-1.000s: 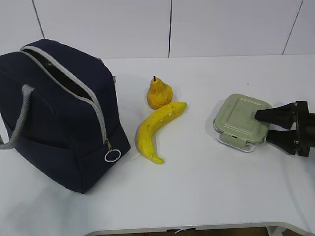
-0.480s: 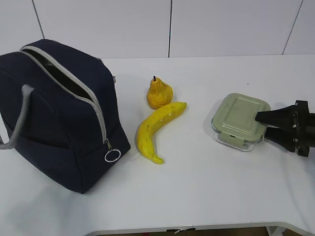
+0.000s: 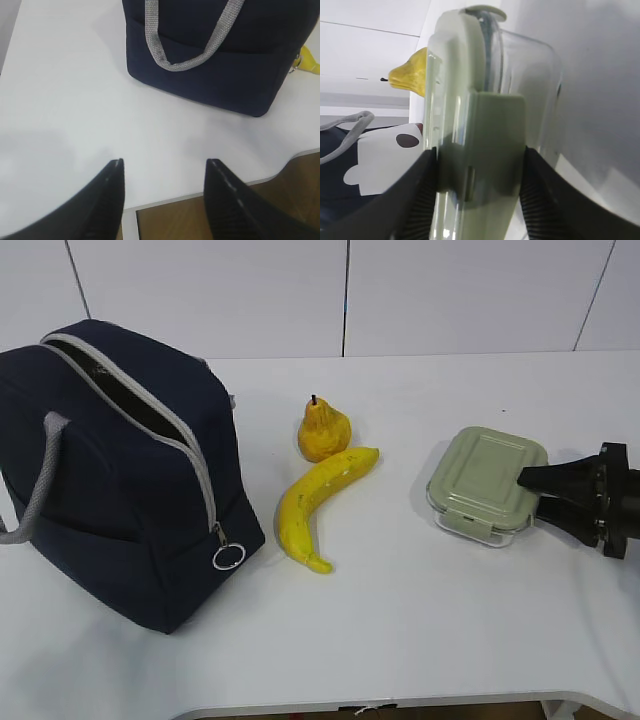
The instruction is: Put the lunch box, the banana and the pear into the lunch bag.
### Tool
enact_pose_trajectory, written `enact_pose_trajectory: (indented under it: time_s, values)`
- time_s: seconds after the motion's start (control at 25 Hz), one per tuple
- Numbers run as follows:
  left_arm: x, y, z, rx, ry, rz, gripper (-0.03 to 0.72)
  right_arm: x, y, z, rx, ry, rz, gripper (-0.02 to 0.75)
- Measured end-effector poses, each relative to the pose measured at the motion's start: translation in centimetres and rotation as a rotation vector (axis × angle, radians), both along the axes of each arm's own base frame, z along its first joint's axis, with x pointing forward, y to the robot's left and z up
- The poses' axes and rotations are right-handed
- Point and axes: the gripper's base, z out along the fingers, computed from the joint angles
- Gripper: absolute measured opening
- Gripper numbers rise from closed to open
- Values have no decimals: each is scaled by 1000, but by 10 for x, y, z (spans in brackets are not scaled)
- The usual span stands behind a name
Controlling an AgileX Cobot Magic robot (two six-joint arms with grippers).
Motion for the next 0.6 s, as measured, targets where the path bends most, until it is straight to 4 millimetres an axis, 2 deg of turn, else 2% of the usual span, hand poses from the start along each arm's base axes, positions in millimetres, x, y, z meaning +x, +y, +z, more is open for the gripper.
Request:
enact_pose_trajectory:
  time_s: [0.6]
  values:
    - [0, 0, 0, 0, 0, 0, 365, 0, 0, 1, 11, -3, 1, 375]
